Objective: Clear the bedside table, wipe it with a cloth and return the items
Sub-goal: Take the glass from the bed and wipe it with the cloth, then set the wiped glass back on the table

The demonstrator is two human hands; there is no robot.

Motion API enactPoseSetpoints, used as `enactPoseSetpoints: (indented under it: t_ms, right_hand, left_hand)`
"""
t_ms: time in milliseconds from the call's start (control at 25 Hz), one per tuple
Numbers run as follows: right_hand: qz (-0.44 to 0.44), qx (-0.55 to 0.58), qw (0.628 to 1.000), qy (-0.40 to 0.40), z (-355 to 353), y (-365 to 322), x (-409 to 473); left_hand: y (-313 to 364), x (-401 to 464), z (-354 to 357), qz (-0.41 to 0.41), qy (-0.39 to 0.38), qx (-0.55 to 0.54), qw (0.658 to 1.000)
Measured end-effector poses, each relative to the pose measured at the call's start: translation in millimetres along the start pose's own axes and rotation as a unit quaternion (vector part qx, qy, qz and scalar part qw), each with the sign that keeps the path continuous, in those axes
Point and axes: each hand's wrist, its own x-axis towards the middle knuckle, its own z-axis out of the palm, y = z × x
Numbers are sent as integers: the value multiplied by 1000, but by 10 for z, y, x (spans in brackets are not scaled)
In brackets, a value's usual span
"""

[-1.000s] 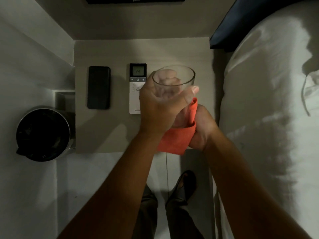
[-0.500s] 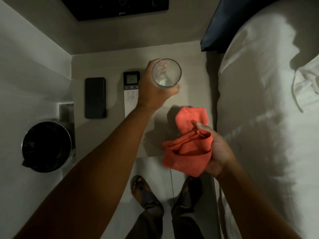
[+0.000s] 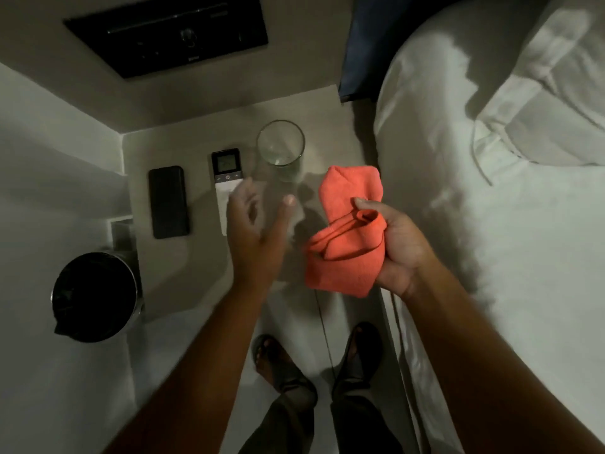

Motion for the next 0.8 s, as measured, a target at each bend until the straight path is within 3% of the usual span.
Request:
enactPoseSetpoints:
  t_ms: [160,360,440,560,680,800]
  right_hand:
    - [-92,52,994,-15,-201,-426,-703]
    - [-283,71,952,87,-1073,-701,-2011]
    - [-364,44,902,226,-1701,-601,-2673]
    - [-422,38,785,452,-2591,-196,-3476]
    - [-406,94,696,585,-3340,274,-3907]
    - [-327,88,662,668,-3808,684,-3940]
  left_hand:
    - [784,-1074,298,-14,-248,-80,965]
    - [1417,-1903,985,-6,-355,-41,934]
    - [1581,-2464,1327,-8,-460,-14,888]
    - [1719,-3386,1833,72,-549,71,829]
    - [1691,-4206,2268,124,-623,142,759]
    - [1452,-4777,2561,222,-637,288,679]
